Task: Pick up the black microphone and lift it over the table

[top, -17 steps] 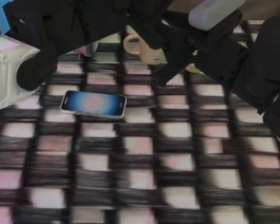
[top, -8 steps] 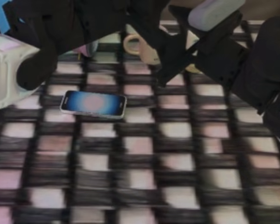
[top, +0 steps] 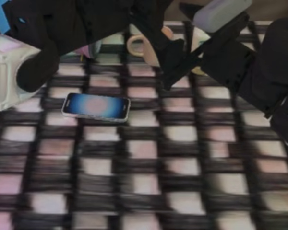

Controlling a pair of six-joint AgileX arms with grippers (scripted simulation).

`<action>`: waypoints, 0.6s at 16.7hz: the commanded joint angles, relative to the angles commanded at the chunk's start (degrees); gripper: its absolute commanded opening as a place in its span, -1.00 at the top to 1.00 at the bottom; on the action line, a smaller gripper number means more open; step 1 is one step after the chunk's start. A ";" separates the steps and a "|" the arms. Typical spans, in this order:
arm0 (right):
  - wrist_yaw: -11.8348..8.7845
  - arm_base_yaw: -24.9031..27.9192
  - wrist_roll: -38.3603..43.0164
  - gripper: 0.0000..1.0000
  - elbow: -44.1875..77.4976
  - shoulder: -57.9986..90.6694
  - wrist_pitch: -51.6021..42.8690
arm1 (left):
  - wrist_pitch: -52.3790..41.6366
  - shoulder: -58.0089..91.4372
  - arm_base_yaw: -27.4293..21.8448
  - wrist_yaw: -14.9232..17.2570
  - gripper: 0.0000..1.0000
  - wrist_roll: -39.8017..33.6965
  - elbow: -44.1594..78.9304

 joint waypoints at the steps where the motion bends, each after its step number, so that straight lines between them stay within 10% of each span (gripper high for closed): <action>1: 0.35 -0.29 -0.27 -1.00 -0.46 0.48 -0.02 | -0.12 -0.35 0.02 -0.47 1.00 0.32 0.47; 10: -2.13 -2.12 -0.20 -1.00 -12.97 -14.80 -2.66 | -0.68 -4.60 8.41 6.94 1.00 0.43 -3.34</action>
